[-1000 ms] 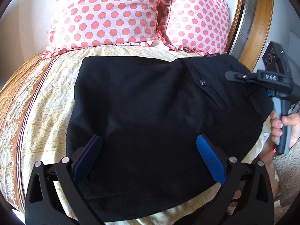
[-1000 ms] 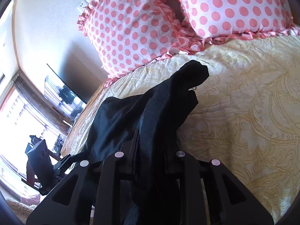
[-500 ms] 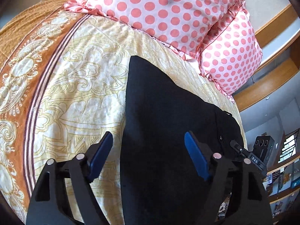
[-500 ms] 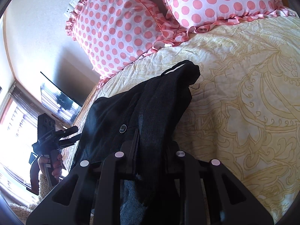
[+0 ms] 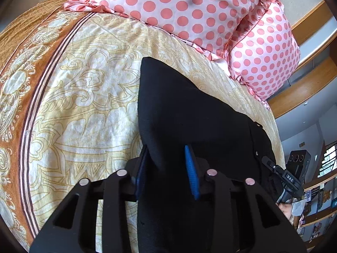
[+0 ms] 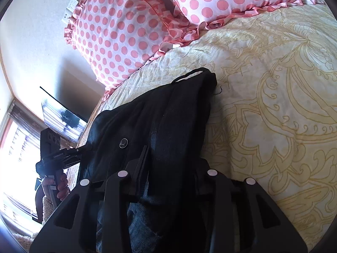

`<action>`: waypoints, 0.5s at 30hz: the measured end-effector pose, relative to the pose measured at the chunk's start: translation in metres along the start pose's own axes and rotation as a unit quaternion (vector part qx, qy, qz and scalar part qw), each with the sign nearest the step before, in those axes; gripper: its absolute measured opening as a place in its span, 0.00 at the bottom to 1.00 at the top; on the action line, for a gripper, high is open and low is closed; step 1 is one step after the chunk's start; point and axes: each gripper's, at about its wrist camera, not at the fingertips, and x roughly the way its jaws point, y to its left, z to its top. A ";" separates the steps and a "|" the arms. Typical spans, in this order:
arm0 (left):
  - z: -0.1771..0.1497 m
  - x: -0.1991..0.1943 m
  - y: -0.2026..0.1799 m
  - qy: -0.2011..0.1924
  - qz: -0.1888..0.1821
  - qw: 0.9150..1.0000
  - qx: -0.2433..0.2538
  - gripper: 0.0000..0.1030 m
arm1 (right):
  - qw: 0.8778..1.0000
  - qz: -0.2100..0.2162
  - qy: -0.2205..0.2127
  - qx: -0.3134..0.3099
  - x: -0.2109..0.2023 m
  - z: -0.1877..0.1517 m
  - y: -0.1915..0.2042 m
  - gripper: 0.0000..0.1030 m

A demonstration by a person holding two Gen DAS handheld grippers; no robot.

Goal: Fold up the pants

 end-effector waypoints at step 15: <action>0.011 -0.035 -0.029 -0.078 -0.030 0.996 0.040 0.06 | 0.996 0.086 -0.034 0.003 -0.015 0.024 0.025 0.18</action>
